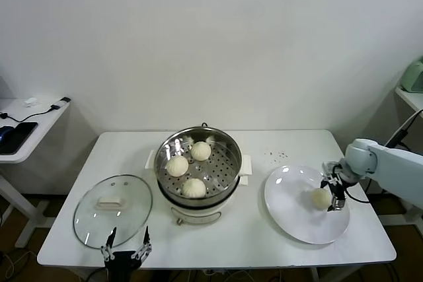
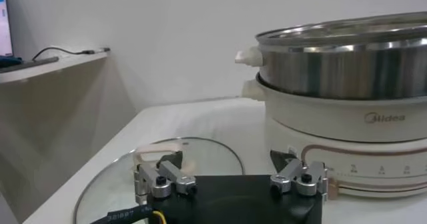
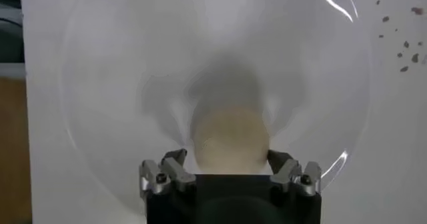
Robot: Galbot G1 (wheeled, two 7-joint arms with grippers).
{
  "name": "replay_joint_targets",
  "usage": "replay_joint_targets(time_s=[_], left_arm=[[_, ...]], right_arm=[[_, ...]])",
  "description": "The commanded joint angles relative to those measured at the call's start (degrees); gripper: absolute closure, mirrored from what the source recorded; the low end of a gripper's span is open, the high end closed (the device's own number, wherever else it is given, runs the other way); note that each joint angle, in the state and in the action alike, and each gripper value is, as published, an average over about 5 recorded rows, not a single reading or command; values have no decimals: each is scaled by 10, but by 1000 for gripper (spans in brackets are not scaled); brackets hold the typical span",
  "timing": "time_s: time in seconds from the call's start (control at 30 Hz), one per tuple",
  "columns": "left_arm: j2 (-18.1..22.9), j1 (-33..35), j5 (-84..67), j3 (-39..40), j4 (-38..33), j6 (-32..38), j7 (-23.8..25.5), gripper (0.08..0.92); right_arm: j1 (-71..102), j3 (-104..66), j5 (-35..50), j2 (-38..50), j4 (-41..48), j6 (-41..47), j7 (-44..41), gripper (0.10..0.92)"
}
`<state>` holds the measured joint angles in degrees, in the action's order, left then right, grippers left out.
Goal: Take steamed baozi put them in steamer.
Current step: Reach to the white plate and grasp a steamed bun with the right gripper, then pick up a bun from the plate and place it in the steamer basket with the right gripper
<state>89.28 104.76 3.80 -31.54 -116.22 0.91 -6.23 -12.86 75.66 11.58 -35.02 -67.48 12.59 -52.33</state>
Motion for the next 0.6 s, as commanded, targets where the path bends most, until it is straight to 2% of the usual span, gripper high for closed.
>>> replay_joint_targets(time_s=[0.03,0.13,0.33,0.47,0.6], left_arm=[[0,1,2,2,0,1,-1,177],[0,3,4,4,-1,3,-1,177],[2,7,9,6,-5,5,-2,177],[2,8,9,6,-9,4,-1,177],[1,8,9,6,-15,1,0,177]], right_arm=[[22,-35,-9,-3,4,4,13,317],[13,-32,-4,2,-6,4,10,358],[-71,17,32,20,-42,3,-3,374],[-229,126,130,14,-89,6,-8,380],[-425,273,263,-39,-145,12,-7,380]])
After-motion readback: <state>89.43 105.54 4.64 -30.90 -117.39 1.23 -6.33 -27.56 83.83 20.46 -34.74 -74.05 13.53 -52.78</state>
